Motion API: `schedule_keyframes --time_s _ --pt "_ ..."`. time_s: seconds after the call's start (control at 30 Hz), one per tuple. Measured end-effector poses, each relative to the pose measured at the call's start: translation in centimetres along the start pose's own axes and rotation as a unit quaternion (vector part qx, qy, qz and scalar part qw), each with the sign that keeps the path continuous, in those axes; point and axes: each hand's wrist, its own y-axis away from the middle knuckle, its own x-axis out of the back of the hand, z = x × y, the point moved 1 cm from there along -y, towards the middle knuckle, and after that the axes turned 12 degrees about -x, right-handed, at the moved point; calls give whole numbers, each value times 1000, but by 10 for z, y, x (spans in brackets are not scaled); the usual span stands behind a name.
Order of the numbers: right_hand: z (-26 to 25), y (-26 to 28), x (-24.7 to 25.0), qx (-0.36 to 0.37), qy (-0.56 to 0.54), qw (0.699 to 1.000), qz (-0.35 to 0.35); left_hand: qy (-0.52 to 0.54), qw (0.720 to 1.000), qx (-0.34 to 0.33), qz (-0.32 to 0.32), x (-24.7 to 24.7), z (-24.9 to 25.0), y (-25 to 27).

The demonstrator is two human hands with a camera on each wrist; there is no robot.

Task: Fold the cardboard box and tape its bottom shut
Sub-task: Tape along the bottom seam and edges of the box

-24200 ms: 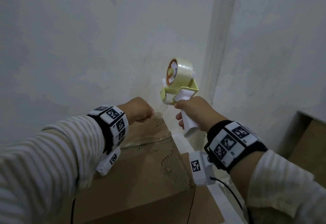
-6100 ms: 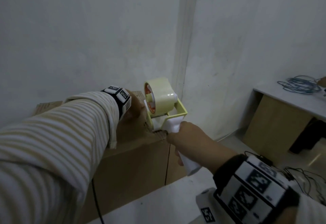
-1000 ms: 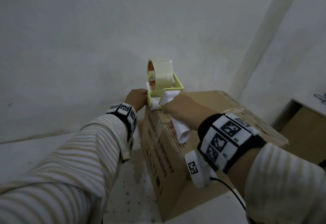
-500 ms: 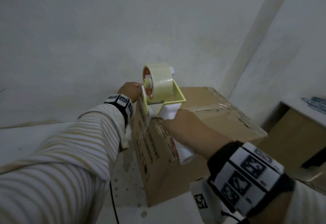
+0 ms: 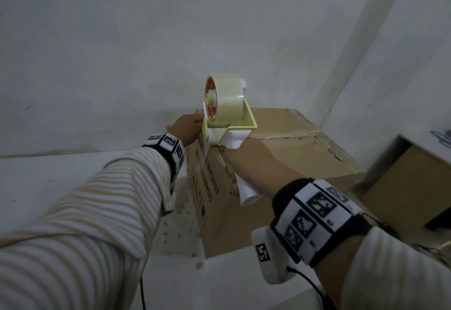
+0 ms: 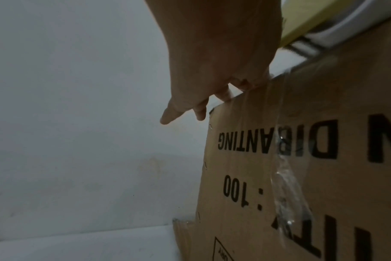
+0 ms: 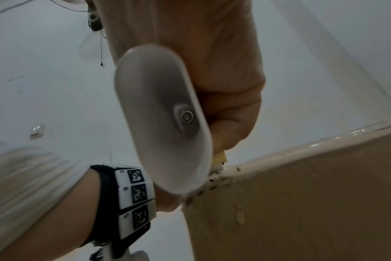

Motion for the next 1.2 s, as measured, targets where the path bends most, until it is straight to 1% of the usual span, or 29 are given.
schedule_keyframes --time_s 0.03,0.1,0.17,0.23,0.33,0.37,0.4,0.47,0.5,0.53,0.57,0.6,0.67,0.7,0.77,0.83,1.07,1.1,1.2 --pt "3 4 1 1 -2 1000 0 -4 1000 -3 3 -4 -9 -7" --pt "11 16 4 -2 -15 1000 -4 -5 1000 -7 14 -6 -12 -8" --pt "24 31 7 -6 -36 999 -10 -25 1000 -7 4 -7 -18 -13" --pt "35 47 8 -14 -52 998 -15 -48 999 8 8 -2 0 0" --pt "42 56 6 -22 -53 998 -13 -88 995 38 -4 -2 27 22" --pt "42 56 6 -24 -51 998 -14 -88 995 48 14 -3 35 30" --pt "40 55 5 -29 -49 998 -15 -72 996 39 29 -4 39 37" --pt "40 55 3 -43 -50 998 -23 -58 998 -10 3 -9 40 52" --pt "40 55 3 -47 -54 997 -25 -65 997 -24 -16 -12 36 56" --pt "40 56 2 -46 -60 997 -25 -46 999 -8 -22 -14 33 61" --pt "41 57 2 -41 -68 997 -23 0 1000 9 -23 -15 32 65" --pt "42 58 2 -36 -75 996 -20 37 999 10 -20 -16 34 72" --pt "44 62 1 -39 -85 995 -18 47 998 -3 -30 -16 38 81" --pt "44 63 0 -41 -86 995 -18 34 999 -7 -29 -16 38 80" --pt "46 69 -1 -44 -78 996 -19 21 999 16 -26 -15 43 83" --pt "51 78 1 -50 -67 996 -21 1 999 20 -32 -18 46 83" --pt "85 128 6 -55 -57 997 -17 -104 994 17 -35 -22 52 87" --pt "88 132 5 -60 -63 996 -16 -121 992 27 -37 -22 54 88" --pt "92 134 3 -71 -76 994 -15 -193 976 87 -51 -22 63 97"
